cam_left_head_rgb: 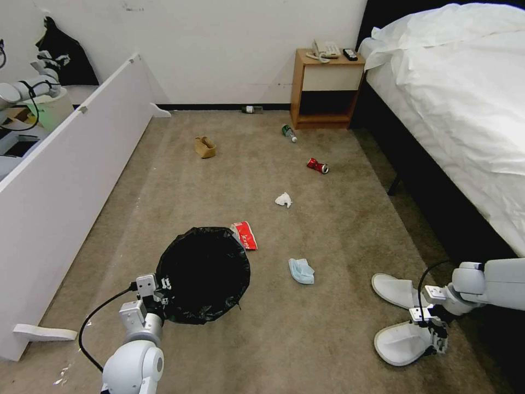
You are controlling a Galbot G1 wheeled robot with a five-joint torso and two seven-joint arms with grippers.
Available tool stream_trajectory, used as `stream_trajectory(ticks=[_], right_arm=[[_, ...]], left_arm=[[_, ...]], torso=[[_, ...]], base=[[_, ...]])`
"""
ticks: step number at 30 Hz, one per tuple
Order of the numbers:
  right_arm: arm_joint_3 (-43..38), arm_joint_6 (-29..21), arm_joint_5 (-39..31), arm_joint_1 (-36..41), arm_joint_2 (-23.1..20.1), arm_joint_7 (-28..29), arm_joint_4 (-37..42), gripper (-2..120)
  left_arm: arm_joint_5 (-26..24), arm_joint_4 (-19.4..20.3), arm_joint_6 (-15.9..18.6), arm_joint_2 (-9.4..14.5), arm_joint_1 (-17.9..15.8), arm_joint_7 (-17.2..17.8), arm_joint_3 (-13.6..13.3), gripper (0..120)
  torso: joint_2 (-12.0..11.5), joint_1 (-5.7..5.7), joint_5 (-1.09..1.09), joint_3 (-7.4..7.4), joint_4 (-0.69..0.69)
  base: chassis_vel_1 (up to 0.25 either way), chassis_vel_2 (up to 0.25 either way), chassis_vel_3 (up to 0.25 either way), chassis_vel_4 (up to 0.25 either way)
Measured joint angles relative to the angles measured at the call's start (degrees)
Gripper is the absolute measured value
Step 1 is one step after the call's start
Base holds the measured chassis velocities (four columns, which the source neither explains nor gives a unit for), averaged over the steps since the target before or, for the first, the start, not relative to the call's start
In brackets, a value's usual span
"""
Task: Pick up the trash bin and place the garbage on the floor into it.
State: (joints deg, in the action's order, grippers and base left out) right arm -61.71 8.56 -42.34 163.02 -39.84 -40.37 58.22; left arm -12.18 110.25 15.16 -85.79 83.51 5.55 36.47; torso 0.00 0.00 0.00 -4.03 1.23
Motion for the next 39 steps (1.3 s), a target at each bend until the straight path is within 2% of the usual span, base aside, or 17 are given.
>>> stream_trajectory(ticks=[4,19,39], right_arm=[[-0.36,0.14,-0.62,0.75,-1.19,0.20,-0.66,100],[-2.46,0.94,-2.44,4.36,-5.77,0.31,-4.43,100],[-3.28,1.85,-3.10,5.68,-6.82,0.00,-6.94,100]], left_arm=[[0.25,-0.09,-0.13,-0.20,0.04,-0.10,0.00,2],[0.10,-0.54,-0.50,-0.12,0.13,-0.42,0.52,2],[0.03,-1.62,-0.77,-0.18,-0.50,-0.56,0.47,2]], torso=[[0.00,0.00,0.00,0.00,-0.03],[0.00,0.00,0.00,0.00,-0.02],[0.00,0.00,0.01,0.00,-0.02]], base=[[0.000,0.000,0.000,0.000],[0.000,0.000,0.000,0.000],[0.000,0.000,0.000,0.000]])
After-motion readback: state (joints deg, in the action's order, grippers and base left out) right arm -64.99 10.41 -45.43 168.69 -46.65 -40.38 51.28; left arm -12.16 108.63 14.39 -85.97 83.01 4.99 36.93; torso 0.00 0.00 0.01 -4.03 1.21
